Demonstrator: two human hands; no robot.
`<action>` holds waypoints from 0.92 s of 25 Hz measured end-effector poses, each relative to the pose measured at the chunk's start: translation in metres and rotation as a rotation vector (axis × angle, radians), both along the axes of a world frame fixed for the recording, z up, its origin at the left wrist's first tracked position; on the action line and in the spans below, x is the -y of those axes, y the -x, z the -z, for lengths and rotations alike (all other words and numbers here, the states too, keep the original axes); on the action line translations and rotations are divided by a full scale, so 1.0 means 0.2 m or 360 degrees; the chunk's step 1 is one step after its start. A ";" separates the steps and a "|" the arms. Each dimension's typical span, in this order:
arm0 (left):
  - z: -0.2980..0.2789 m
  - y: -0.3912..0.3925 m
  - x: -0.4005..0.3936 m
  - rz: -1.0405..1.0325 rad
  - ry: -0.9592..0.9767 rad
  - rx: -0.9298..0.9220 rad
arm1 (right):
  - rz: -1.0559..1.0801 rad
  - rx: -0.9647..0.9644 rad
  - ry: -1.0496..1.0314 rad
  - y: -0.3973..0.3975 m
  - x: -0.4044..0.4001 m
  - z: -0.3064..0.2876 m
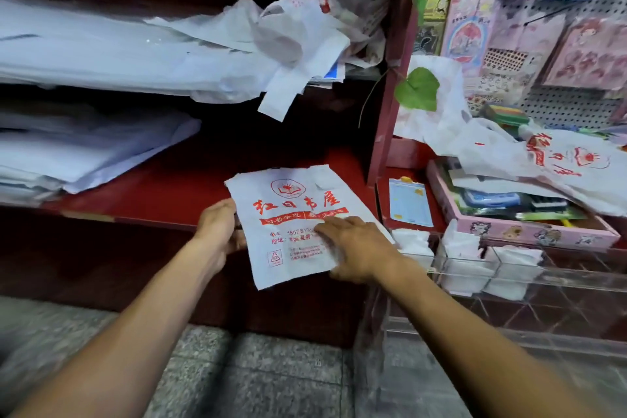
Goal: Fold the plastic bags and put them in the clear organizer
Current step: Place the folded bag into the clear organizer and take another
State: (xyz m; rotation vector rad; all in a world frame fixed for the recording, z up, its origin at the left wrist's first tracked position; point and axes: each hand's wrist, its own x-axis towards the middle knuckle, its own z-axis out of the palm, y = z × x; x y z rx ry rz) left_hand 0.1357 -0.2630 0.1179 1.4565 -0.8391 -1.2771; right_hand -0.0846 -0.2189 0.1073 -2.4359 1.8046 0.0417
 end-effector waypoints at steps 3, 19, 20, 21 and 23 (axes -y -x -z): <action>0.05 -0.06 0.08 -0.0109 0.0140 0.0382 | 0.0023 -0.0209 0.0009 -0.04 0.05 0.04; 0.20 -0.23 0.15 0.0833 0.0953 0.1251 | 0.0193 0.1010 -0.0344 0.11 0.09 -0.12; 0.18 -0.23 0.15 0.0759 0.0866 0.1077 | 0.0141 0.1032 -0.0385 0.10 0.09 -0.14; 0.16 -0.22 0.14 0.0674 0.0799 0.0897 | 0.0098 0.0972 -0.0440 0.09 0.09 -0.15; 0.11 -0.23 0.11 0.0471 0.0678 0.0512 | 0.0081 0.0660 -0.0480 0.07 0.09 -0.14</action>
